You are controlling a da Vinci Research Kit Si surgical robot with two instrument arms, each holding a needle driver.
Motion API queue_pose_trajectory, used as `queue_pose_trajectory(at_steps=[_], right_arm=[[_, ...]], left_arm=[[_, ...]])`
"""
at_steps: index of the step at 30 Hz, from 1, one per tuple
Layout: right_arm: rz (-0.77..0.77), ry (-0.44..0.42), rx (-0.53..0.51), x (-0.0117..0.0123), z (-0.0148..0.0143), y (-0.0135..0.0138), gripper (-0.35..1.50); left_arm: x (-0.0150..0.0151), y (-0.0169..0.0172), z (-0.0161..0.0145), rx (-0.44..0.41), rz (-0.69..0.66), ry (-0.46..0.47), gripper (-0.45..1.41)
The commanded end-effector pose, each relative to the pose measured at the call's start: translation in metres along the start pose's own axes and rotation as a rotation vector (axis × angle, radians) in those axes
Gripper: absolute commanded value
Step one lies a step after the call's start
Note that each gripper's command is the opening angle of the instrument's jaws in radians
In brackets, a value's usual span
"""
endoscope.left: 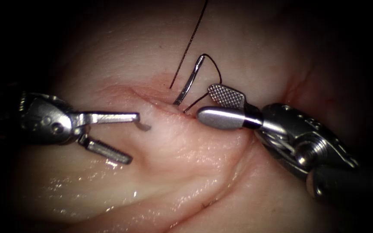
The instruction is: Wound Closure
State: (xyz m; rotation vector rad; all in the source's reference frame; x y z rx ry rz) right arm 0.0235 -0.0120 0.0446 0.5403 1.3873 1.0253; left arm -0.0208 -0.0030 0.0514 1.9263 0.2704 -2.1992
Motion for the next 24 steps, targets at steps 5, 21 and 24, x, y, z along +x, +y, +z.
queue_pose_trajectory(at_steps=[5, 21, 24], right_arm=[[0.000, -0.007, 0.005, -0.0008, 0.0006, 0.0000, 1.20], [-0.002, -0.021, 0.004, -0.0009, -0.0001, -0.0003, 1.11], [-0.002, -0.021, 0.004, -0.0010, -0.0001, -0.0004, 1.11]], left_arm=[[-0.0011, -0.0013, 0.0011, 0.002, -0.054, 0.017, 0.29], [0.0008, 0.0000, 0.0010, -0.024, -0.331, 0.162, -0.45], [0.0029, -0.0003, 0.0007, -0.018, -0.451, 0.207, -0.45]])
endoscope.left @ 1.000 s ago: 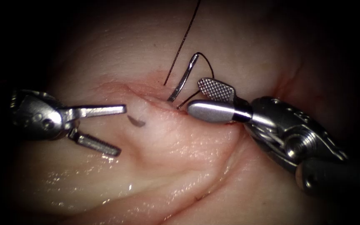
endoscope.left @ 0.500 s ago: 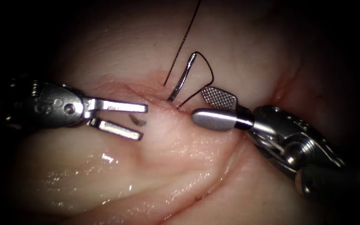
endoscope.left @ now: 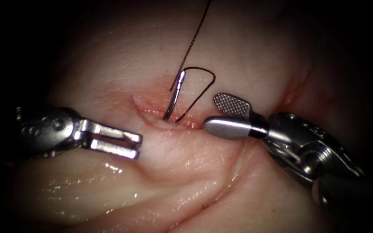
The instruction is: Wound Closure
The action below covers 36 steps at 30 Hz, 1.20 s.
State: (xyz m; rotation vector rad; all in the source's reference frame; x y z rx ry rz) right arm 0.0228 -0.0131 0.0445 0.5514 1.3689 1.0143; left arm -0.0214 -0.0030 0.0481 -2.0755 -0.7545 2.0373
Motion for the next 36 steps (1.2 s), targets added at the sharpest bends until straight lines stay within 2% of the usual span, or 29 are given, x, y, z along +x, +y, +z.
queue_pose_trajectory(at_steps=[1, 6, 10, 13, 16, 19, 21, 22, 24, 25, 26, 27, 29, 30, 32, 35, 36], right_arm=[[-0.001, 0.001, 0.002, -0.0002, 0.0008, 0.0001, 1.10], [-0.001, 0.001, 0.002, -0.0002, 0.0008, -0.0001, 1.08], [-0.003, -0.011, 0.002, -0.0003, 0.0008, -0.0002, 1.04], [-0.004, -0.018, 0.003, -0.0003, 0.0007, -0.0004, 0.93], [-0.004, -0.028, 0.005, -0.0003, 0.0005, -0.0006, 0.84], [-0.002, -0.032, 0.007, -0.0001, 0.0002, -0.0007, 0.91], [-0.001, -0.033, 0.009, 0.0000, -0.0001, -0.0007, 0.83], [0.000, -0.037, 0.010, 0.0000, -0.0002, -0.0008, 0.71], [-0.062, -0.067, 0.009, 0.0001, -0.0005, -0.0012, 0.14], [-0.128, -0.086, 0.006, 0.0002, -0.0005, -0.0014, 0.02], [-0.242, -0.115, 0.005, 0.0003, -0.0005, -0.0017, 0.00], [-0.313, -0.125, 0.006, 0.0005, -0.0004, -0.0019, 0.05], [-0.495, -0.138, -0.023, 0.0009, -0.0002, -0.0025, 0.51], [-0.565, -0.146, -0.026, 0.0010, 0.0000, -0.0027, 0.64], [-0.639, -0.156, -0.026, 0.0013, 0.0005, -0.0033, 0.83], [-0.684, -0.152, -0.019, 0.0013, 0.0014, -0.0040, 0.96], [-0.702, -0.150, -0.025, 0.0012, 0.0021, -0.0044, 1.10]], left_arm=[[0.0003, -0.0002, 0.0005, 0.000, -0.057, 0.011, -0.45], [0.0048, 0.0005, 0.0006, -0.006, -0.328, 0.119, -0.45], [0.0081, 0.0007, 0.0005, -0.011, -0.438, 0.187, -0.45], [0.0099, 0.0015, 0.0007, -0.030, -0.540, 0.198, -0.45], [0.0113, 0.0025, 0.0011, -0.041, -0.565, 0.202, -0.45], [0.0123, 0.0036, 0.0013, -0.053, -0.570, 0.196, -0.45], [0.0129, 0.0042, 0.0014, -0.060, -0.572, 0.198, -0.45], [0.0133, 0.0046, 0.0015, -0.067, -0.580, 0.200, -0.45], [0.0139, 0.0052, 0.0017, -0.075, -0.563, 0.202, -0.45], [0.0142, 0.0056, 0.0018, -0.082, -0.545, 0.205, -0.45], [0.0144, 0.0059, 0.0019, -0.085, -0.539, 0.206, -0.45], [0.0146, 0.0062, 0.0020, -0.087, -0.521, 0.207, -0.45], [0.0150, 0.0069, 0.0021, -0.091, -0.485, 0.210, -0.45], [0.0151, 0.0072, 0.0021, -0.092, -0.467, 0.211, -0.45], [0.0153, 0.0078, 0.0021, -0.092, -0.425, 0.207, -0.45], [0.0153, 0.0082, 0.0020, -0.051, -0.389, 0.171, -0.45], [0.0153, 0.0085, 0.0018, -0.036, -0.372, 0.161, -0.45]])
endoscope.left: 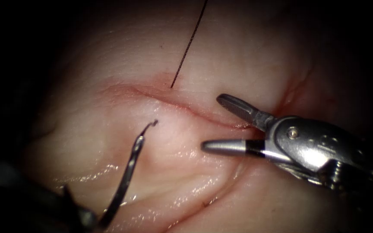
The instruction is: Wound Closure
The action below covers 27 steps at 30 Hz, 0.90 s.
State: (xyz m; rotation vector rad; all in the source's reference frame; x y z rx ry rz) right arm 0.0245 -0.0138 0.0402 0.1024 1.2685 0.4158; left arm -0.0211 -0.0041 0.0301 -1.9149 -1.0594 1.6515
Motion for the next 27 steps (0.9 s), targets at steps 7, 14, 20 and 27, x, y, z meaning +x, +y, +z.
queue_pose_trajectory(at_steps=[7, 14, 20, 27], right_arm=[[-0.075, 0.018, 0.000, 0.0008, 0.0033, -0.0011, 1.23], [-0.108, 0.034, 0.038, 0.0014, 0.0049, -0.0024, 1.16], [-0.116, 0.062, 0.076, 0.0014, 0.0062, -0.0022, 0.78], [-0.127, 0.049, 0.110, 0.0002, 0.0083, -0.0023, -0.35]], left_arm=[[-0.0008, 0.0003, -0.0002, 0.041, 0.041, -0.014, -0.45], [-0.0011, 0.0007, -0.0004, 0.056, 0.074, -0.018, -0.45], [-0.0015, 0.0008, -0.0004, 0.059, 0.096, -0.020, -0.45], [-0.0019, 0.0010, -0.0004, 0.064, 0.111, -0.025, -0.45]])
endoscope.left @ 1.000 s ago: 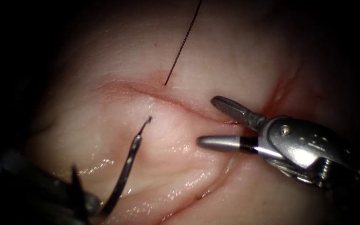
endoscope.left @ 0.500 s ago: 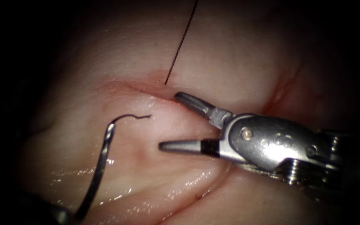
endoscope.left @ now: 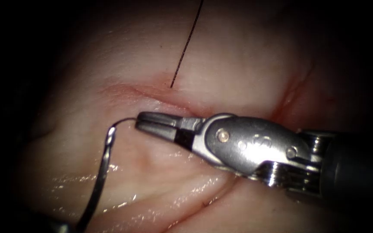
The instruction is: Wound Closure
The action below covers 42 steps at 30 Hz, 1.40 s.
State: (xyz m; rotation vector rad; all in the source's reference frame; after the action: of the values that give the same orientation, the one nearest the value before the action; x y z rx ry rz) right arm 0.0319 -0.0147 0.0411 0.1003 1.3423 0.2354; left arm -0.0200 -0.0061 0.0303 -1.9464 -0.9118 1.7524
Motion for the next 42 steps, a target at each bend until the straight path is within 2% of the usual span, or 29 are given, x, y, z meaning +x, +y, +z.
queue_pose_trajectory(at_steps=[1, 7, 12, 14, 20, 26, 29, 30, 32, 33, 35, 37, 42], right_arm=[[0.018, -0.013, -0.001, -0.0011, 0.0016, 0.0001, -0.35], [0.056, -0.066, 0.010, -0.0058, 0.0034, -0.0004, -0.35], [0.072, -0.096, 0.021, -0.0092, 0.0033, -0.0009, -0.35], [0.080, -0.101, 0.021, -0.0101, 0.0028, -0.0010, -0.35], [0.094, -0.116, 0.011, -0.0114, 0.0006, -0.0009, -0.06], [0.101, -0.135, -0.007, -0.0131, 0.0000, -0.0005, -0.05], [0.105, -0.139, -0.011, -0.0140, 0.0003, -0.0004, 0.32], [0.103, -0.140, -0.012, -0.0142, 0.0003, -0.0004, 0.41], [0.104, -0.140, -0.012, -0.0142, 0.0002, -0.0003, 0.46], [0.106, -0.140, -0.012, -0.0141, 0.0002, -0.0003, 0.62], [0.110, -0.134, -0.015, -0.0138, 0.0002, -0.0001, 0.77], [0.114, -0.129, -0.020, -0.0135, 0.0002, 0.0001, 0.84], [0.120, -0.130, -0.023, -0.0133, 0.0008, -0.0001, 0.79]], left_arm=[[-0.0004, -0.0004, 0.0004, -0.001, 0.007, 0.000, -0.45], [-0.0003, 0.0000, 0.0004, 0.002, 0.012, 0.000, -0.45], [-0.0006, 0.0001, 0.0003, 0.002, 0.015, -0.001, -0.45], [-0.0008, 0.0000, 0.0003, 0.001, 0.018, -0.002, -0.45], [-0.0014, 0.0003, -0.0004, 0.009, 0.023, -0.007, -0.45], [-0.0024, 0.0004, -0.0004, 0.014, 0.033, -0.011, -0.45], [-0.0036, 0.0002, -0.0003, 0.017, 0.044, -0.014, -0.45], [-0.0039, 0.0001, -0.0003, 0.020, 0.047, -0.015, -0.45], [-0.0046, -0.0001, -0.0003, 0.026, 0.048, -0.018, -0.45], [-0.0048, -0.0001, -0.0004, 0.026, 0.050, -0.019, -0.45], [-0.0051, 0.0000, -0.0006, 0.025, 0.047, -0.020, -0.45], [-0.0051, 0.0003, -0.0008, 0.025, 0.047, -0.021, -0.45], [-0.0044, 0.0016, -0.0007, 0.034, 0.043, -0.022, -0.45]])
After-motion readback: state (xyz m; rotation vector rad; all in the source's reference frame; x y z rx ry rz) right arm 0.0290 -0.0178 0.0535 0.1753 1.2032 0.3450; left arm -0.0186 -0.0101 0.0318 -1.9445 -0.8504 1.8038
